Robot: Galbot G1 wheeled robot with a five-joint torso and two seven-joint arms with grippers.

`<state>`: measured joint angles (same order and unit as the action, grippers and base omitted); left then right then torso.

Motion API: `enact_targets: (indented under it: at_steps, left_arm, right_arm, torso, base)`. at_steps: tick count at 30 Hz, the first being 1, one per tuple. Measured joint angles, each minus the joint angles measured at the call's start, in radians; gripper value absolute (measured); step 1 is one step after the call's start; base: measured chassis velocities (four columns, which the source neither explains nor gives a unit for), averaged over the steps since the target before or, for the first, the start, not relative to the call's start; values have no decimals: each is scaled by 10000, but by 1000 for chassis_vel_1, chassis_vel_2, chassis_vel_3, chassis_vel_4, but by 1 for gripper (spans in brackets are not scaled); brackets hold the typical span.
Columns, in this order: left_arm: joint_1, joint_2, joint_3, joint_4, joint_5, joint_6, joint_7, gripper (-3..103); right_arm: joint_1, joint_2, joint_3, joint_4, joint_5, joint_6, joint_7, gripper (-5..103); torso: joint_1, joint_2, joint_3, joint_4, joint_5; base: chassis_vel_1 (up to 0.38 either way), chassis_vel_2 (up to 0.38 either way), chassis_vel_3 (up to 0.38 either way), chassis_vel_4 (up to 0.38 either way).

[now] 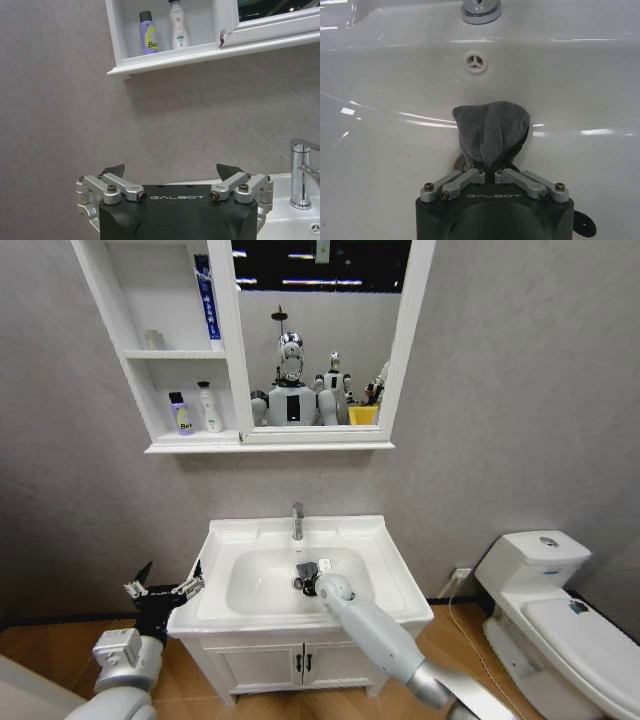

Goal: Move facial cleanser and shampoo from washbasin to cabinet, then wipe washbasin with towel.

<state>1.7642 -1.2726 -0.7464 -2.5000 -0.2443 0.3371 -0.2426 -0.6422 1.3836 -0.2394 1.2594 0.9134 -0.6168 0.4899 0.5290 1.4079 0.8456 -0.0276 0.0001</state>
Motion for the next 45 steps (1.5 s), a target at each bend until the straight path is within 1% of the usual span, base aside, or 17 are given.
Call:
enact_targets:
  at_steps: [11, 14, 18, 19, 26, 38, 42, 45]
  left_arm:
    - [0, 0, 0, 0, 0, 1, 0, 100]
    - [0, 0, 0, 0, 0, 0, 0, 100]
    - [1, 0, 0, -1, 0, 0, 0, 100]
    - [0, 0, 0, 0, 0, 0, 0, 100]
    - [0, 0, 0, 0, 0, 0, 0, 100]
    - [0, 0, 0, 0, 0, 0, 0, 100]
    - [0, 0, 0, 0, 0, 0, 0, 100]
    - [0, 0, 0, 0, 0, 0, 0, 100]
  right_arm:
    - [22, 526, -66, -120, -37, 272, -149, 3]
    - [-46, 558, -63, -160, -109, 279, -155, 3]
    - [-160, 484, 3, -157, -187, 279, -160, 3]
    - [-230, 398, 61, -113, -204, 259, -157, 3]
    - [-410, 153, 253, 43, -207, 178, -102, 3]
    - [-617, -452, 514, 733, 45, -174, 370, 3]
    - [-620, -498, 566, 684, 50, -195, 373, 3]
    - [-605, -401, 580, 455, 1, -190, 277, 3]
  torso:
    - [0, 0, 0, 0, 1]
    - [0, -1, 0, 0, 0]
    - [0, -1, 0, 0, 1]
    - [0, -1, 0, -3, 0]
    - [0, -1, -1, 0, 2]
    - [0, -1, 0, -1, 2]
    - [0, -1, 0, -1, 2]
    - [0, 0, -1, -1, 2]
  base:
    - [0, 0, 0, 0]
    - [0, 0, 0, 0]
    - [0, 0, 0, 0]
    - [0, 0, 0, 0]
    - [0, 0, 0, 0]
    - [0, 0, 0, 0]
    - [0, 0, 0, 0]
    - [0, 0, 0, 0]
